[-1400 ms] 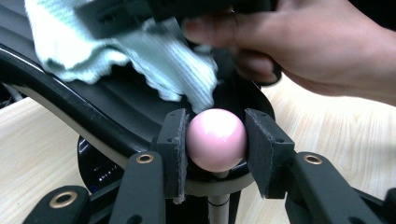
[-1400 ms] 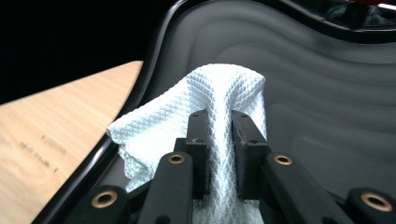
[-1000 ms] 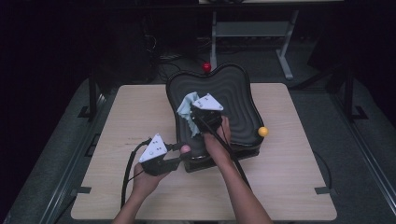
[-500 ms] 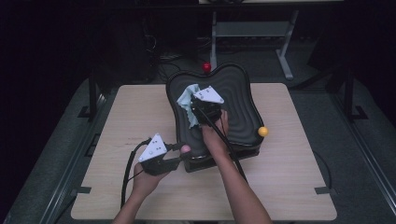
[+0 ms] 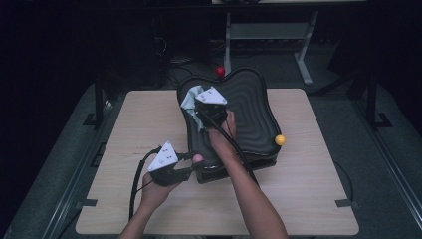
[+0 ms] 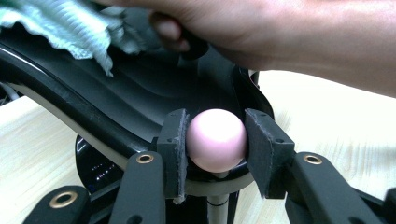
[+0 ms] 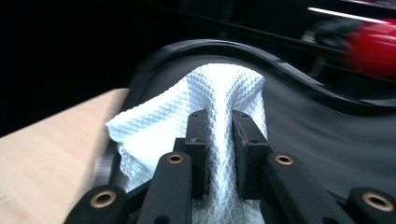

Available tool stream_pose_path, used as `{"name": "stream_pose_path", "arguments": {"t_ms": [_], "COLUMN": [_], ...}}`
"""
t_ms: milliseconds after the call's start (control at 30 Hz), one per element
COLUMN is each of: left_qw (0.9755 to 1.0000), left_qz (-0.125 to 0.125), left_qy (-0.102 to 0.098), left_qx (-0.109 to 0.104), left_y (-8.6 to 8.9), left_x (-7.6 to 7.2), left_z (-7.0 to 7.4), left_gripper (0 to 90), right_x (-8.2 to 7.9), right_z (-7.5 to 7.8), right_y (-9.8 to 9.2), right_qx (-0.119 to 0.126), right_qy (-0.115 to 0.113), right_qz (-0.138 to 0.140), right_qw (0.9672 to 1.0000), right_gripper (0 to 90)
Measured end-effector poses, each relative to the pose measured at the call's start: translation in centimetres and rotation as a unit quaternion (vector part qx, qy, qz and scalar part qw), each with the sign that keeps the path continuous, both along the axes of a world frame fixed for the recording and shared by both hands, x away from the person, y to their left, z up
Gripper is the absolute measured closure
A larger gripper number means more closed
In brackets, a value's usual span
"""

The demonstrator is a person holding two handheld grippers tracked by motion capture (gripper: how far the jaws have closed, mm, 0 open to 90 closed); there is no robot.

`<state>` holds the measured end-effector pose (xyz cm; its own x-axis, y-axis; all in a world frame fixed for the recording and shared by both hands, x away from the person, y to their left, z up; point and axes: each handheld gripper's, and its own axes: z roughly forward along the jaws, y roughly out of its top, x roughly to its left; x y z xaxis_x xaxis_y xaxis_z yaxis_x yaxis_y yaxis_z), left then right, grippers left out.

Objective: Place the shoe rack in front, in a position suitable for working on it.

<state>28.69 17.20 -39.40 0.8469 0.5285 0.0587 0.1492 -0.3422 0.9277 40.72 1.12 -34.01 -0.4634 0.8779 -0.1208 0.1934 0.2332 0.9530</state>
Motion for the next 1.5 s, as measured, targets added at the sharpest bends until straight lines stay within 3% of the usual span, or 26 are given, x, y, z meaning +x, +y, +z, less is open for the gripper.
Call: {"name": "stream_pose_path", "arguments": {"t_ms": [33,67,167,233,433,600,667,733,800,867,933,1000,1100,1200,1267,1400,1467,1500], "left_qw": [1.0000,1.0000,1.0000,1.0000,1.0000,1.0000,1.0000,1.0000,1.0000,1.0000,1.0000,1.0000,1.0000,1.0000,1.0000,1.0000,1.0000,1.0000], "left_qz": [0.001,0.002,0.001,-0.001,0.000,0.001,0.000,0.000,0.000,0.001,0.002,0.000,-0.001,-0.001,0.000,-0.001,-0.001,-0.001], "left_qy": [0.000,0.001,0.000,0.000,0.000,0.000,0.001,0.000,0.000,-0.001,-0.001,0.000,0.001,0.000,0.001,0.001,0.001,0.001], "left_qx": [0.000,0.000,0.000,0.000,0.002,0.001,-0.001,0.000,0.001,0.001,0.001,0.001,0.001,0.002,0.002,0.001,0.001,0.001], "left_y": [0.0,0.0,0.0,0.0,0.0,0.0,-0.1,-0.1,-0.1,-0.1,-0.1,-0.1,-0.1,-0.1,-0.1,-0.1,-0.1,-0.1], "left_x": [0.0,0.0,0.0,0.1,0.1,0.1,0.1,0.1,0.1,0.1,0.1,0.1,0.2,0.1,0.1,0.2,0.3,0.3], "left_z": [0.0,0.0,0.0,0.0,0.0,0.0,0.0,0.0,0.0,0.0,0.0,0.0,0.0,0.1,0.1,0.0,0.0,0.0], "left_gripper": [60.5,60.5,60.5,60.5,60.5,60.6,60.5,60.5,60.6,60.5,60.6,60.5,60.5,60.6,60.5,60.5,60.5,60.5], "right_x": [-0.1,0.1,1.1,1.5,1.5,2.9,2.8,2.4,2.0,2.3,2.8,3.2,2.5,1.8,1.8,1.9,1.7,1.4], "right_z": [0.0,0.0,0.3,0.6,0.8,1.1,1.0,0.9,0.8,0.9,1.1,1.2,0.9,0.4,0.4,0.3,0.2,0.1], "right_y": [0.5,0.5,-0.1,0.0,2.6,0.7,0.9,1.8,2.5,2.0,0.9,-0.2,-0.1,0.1,-1.0,-4.0,-4.5,-4.4], "right_qx": [-0.014,-0.013,0.003,0.010,-0.020,0.011,0.012,0.013,-0.014,-0.006,-0.003,0.008,0.013,-0.012,-0.005,0.023,0.044,0.038], "right_qy": [-0.007,-0.009,-0.010,-0.005,-0.018,-0.021,-0.018,-0.015,-0.024,-0.022,-0.023,-0.014,-0.011,-0.026,-0.022,-0.003,0.010,0.010], "right_qz": [0.003,0.005,-0.024,-0.028,0.000,-0.042,-0.042,-0.012,-0.003,-0.002,-0.035,-0.051,-0.037,-0.022,-0.034,-0.097,-0.091,-0.085], "right_qw": [0.9999,0.9999,0.9997,0.9995,0.9996,0.9989,0.9989,0.9997,0.9996,0.9997,0.9991,0.9986,0.9992,0.9994,0.9992,0.9951,0.9948,0.9956], "right_gripper": [78.0,78.1,78.0,77.9,77.6,77.9,78.0,77.9,78.0,78.0,77.9,78.0,77.9,77.9,77.9,77.9,77.7,77.5]}}
